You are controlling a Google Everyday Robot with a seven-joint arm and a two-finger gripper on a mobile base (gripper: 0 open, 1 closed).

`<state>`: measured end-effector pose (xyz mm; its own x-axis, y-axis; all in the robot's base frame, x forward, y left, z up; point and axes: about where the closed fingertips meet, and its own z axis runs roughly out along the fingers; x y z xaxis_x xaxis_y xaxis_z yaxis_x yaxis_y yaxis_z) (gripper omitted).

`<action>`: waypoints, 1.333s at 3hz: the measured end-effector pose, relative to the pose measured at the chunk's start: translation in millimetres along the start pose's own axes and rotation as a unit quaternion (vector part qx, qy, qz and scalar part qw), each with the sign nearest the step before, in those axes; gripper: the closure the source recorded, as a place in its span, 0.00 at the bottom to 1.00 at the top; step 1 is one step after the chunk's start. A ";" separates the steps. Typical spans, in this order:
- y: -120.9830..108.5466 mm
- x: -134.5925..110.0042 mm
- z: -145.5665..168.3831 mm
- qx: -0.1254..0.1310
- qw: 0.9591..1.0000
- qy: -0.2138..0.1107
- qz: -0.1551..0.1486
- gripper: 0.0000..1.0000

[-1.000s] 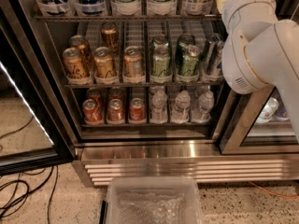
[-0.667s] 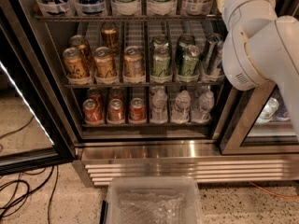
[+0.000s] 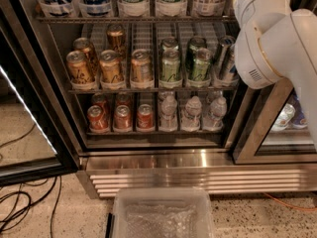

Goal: Pick blue plastic bottle from top shelf of fridge

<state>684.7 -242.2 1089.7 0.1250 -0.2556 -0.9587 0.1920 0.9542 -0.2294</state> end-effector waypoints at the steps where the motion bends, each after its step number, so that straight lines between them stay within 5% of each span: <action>1: -0.5 0.1 2.8 0.000 1.000 0.004 -0.002 0.33; 4: -4.0 13.2 28.4 0.003 1.000 0.030 -0.010 0.38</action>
Offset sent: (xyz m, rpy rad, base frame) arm 0.0303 -0.0127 -0.0085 -0.0084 0.0620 -0.0253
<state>713.2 -253.8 1082.8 0.0630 -0.2650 -0.9622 0.2005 0.9478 -0.2479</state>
